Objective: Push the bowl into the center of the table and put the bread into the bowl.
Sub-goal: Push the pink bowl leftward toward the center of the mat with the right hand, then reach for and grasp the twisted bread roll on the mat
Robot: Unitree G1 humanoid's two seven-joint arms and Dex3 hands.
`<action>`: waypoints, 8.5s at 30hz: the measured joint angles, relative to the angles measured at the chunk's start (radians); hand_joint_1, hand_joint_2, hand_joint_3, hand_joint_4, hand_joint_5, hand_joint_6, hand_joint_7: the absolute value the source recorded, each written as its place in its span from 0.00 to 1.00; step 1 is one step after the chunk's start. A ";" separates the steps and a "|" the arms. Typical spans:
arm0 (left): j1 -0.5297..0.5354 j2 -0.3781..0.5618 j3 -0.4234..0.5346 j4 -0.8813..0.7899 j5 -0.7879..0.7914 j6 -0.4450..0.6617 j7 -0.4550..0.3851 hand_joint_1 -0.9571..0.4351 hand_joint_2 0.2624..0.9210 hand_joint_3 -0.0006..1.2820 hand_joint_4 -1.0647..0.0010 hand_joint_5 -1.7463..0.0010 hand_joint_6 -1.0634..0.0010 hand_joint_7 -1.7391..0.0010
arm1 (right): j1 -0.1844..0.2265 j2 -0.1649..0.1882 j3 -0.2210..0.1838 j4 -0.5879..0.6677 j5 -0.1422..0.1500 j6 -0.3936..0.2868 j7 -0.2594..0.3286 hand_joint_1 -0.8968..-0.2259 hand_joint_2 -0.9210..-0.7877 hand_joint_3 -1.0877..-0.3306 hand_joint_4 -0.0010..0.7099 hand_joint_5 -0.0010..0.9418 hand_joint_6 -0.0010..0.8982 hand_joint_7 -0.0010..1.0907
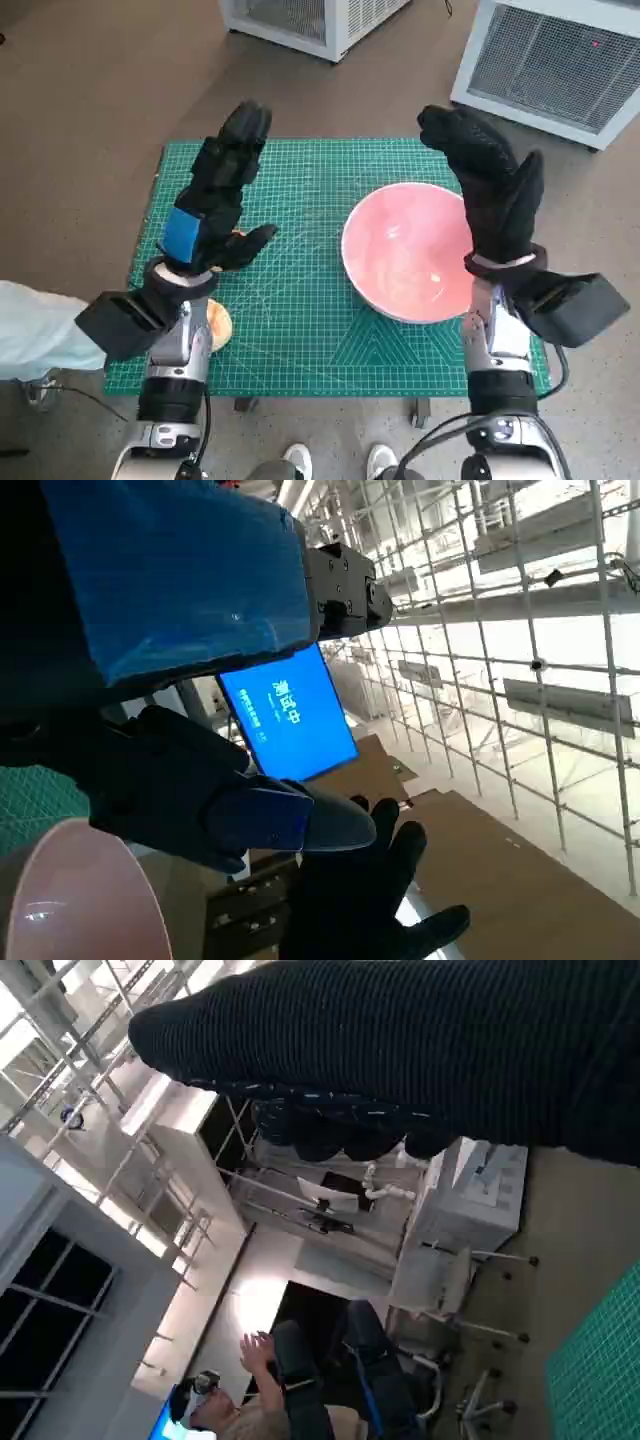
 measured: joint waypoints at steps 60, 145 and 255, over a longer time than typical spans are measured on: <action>0.018 -0.011 0.002 -0.036 -0.007 0.034 0.000 0.27 1.00 0.19 0.91 1.00 0.95 0.83 | 0.001 -0.067 -0.080 0.116 0.075 -0.014 0.067 0.35 0.00 0.54 0.34 0.01 0.19 0.37; 0.087 0.018 0.035 -0.087 -0.032 0.031 0.009 0.28 1.00 0.19 0.89 1.00 0.96 0.82 | -0.228 0.047 -0.278 0.741 -0.018 0.232 -0.268 0.51 0.00 0.30 0.36 0.01 0.35 0.17; -0.045 0.543 0.029 -0.219 0.281 0.584 -0.020 0.45 0.79 0.00 0.88 1.00 0.78 0.96 | -0.081 0.026 -0.028 0.120 0.040 -0.013 0.124 0.29 0.00 0.48 0.36 0.00 0.31 0.21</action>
